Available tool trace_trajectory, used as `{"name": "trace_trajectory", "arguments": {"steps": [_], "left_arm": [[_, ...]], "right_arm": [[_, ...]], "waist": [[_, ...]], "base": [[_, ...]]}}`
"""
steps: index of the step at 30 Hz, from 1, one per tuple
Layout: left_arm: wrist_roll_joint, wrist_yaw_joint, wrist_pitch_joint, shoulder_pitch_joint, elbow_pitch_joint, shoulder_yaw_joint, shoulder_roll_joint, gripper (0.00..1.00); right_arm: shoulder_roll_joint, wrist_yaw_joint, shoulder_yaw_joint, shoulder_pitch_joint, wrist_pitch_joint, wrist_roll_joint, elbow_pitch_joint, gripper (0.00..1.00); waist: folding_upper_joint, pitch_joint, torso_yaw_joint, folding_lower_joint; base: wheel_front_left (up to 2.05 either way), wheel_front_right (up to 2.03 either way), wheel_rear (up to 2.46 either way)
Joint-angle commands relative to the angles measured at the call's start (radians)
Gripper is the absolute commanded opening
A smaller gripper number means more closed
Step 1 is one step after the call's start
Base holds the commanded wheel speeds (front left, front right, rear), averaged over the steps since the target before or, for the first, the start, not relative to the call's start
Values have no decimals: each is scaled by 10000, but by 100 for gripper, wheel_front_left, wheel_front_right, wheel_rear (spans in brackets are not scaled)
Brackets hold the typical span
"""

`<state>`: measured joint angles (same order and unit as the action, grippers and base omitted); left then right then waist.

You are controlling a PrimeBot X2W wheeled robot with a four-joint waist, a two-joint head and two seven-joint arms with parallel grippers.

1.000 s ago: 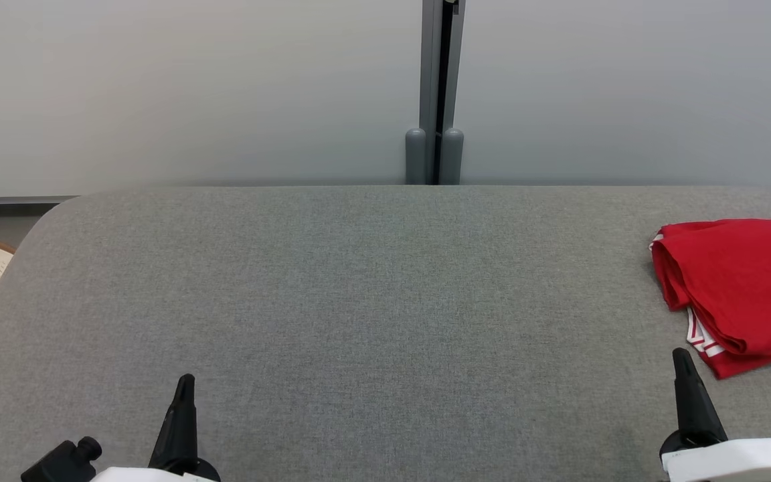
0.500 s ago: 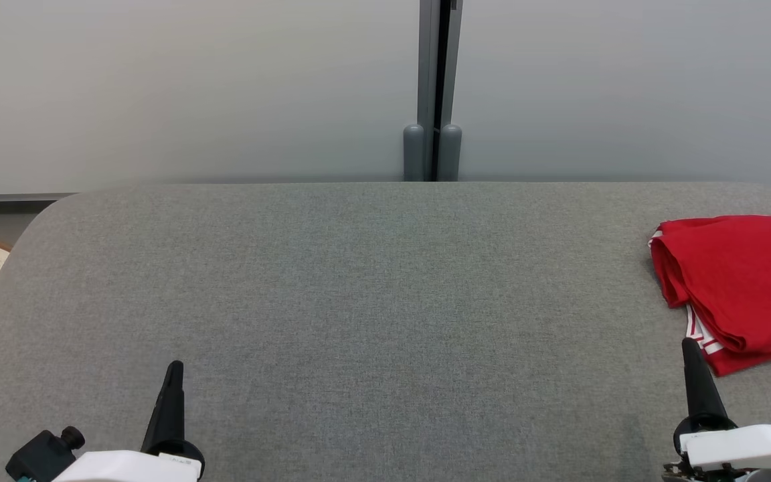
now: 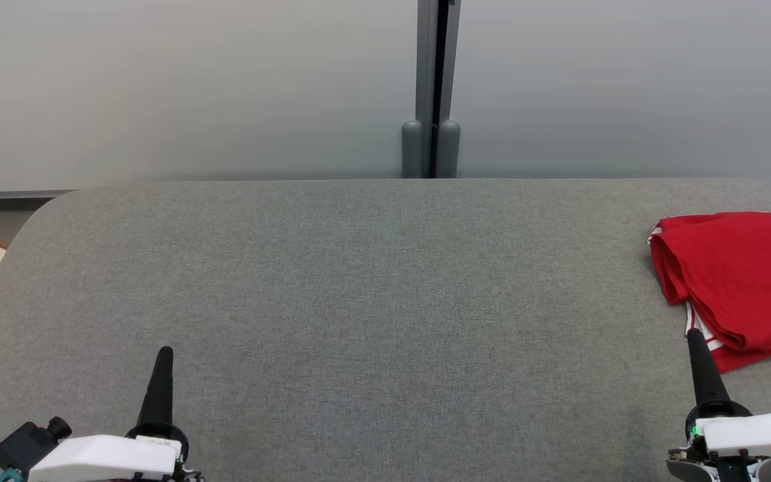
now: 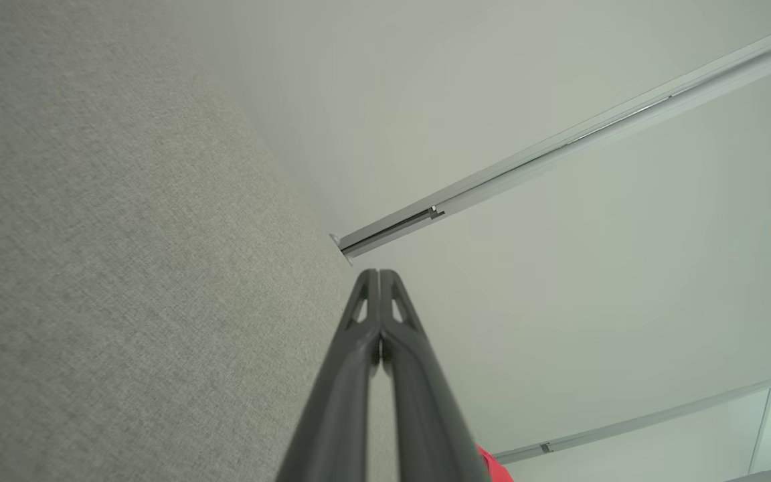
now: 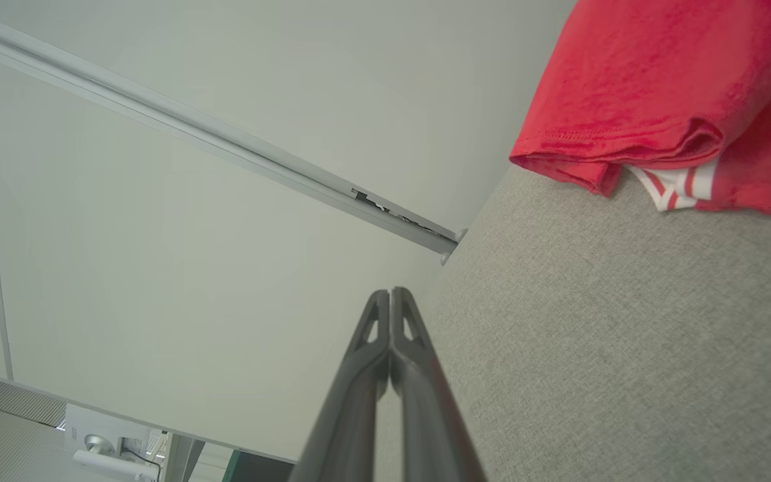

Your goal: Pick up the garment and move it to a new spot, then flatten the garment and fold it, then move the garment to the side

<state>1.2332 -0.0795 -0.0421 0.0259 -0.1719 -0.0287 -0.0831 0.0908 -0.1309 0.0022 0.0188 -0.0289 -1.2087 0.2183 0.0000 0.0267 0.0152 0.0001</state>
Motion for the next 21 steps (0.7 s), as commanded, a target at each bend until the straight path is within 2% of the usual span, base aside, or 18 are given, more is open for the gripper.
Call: {"name": "trace_trajectory", "arguments": {"steps": [1,21], "left_arm": [[252,-94,60,-322,27,106,-68,0],[1954,-289,558,-793,-296,489,-52,0]], "right_arm": [[25,1,-83,219,79,-293,-35,0],[-59,1,-425,528,576,-2039,84,0]], "waist": [[0,-8,-4,-1],[0,-118,-60,-1]], "base": [[0,0,0],[0,0,0]]}}
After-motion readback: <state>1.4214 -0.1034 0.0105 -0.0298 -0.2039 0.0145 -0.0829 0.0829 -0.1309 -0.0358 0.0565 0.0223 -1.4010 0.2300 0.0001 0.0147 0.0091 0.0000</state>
